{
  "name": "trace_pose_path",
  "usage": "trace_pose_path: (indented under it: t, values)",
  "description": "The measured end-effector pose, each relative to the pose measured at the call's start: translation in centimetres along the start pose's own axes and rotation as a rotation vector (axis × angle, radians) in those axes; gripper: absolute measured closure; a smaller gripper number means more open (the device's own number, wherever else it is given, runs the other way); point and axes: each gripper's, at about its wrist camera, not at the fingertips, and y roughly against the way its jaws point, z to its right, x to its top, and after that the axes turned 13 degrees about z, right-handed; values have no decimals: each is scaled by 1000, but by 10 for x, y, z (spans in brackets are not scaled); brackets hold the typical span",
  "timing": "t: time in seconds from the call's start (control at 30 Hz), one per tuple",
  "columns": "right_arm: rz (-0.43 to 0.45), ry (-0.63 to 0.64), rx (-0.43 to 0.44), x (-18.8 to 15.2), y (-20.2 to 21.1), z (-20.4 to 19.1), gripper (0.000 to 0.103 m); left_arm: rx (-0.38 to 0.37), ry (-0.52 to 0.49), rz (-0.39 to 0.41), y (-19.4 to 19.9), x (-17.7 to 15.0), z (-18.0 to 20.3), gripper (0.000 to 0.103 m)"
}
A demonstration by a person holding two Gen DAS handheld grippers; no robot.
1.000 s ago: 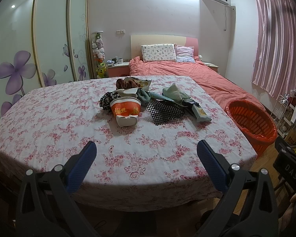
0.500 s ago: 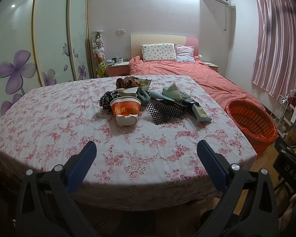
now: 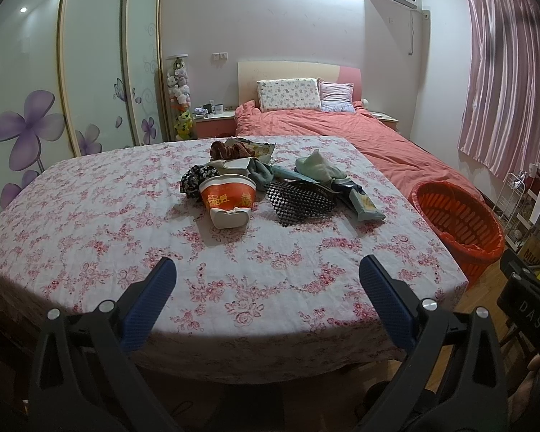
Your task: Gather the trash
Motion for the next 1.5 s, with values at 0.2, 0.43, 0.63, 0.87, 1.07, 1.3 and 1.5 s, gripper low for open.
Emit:
trace_pose_path:
  t: [0.2, 0.43, 0.63, 0.87, 1.07, 1.3, 1.5]
  values:
    - [0, 1, 0, 0, 0, 0, 2, 0, 0, -1, 0, 0, 0, 4]
    - [-1, 1, 1, 0, 0, 0, 2, -1, 0, -4, 1, -4, 4, 4]
    - [-2, 1, 0, 0, -1, 0, 2, -2, 0, -6, 5, -4, 9, 4]
    - [-3, 2, 2, -1, -4, -1, 2, -2, 0, -18, -6, -5, 5, 4]
    - [7, 18, 32, -4, -23, -9, 2, 20, 23, -29, -19, -5, -4, 4]
    - [-56, 1, 149, -5, -53, -22, 2, 67, 65, -75, -50, -2, -33, 4]
    - [-64, 18, 180, 3, -74, -37, 2, 106, 113, -127, -92, 1, -63, 4]
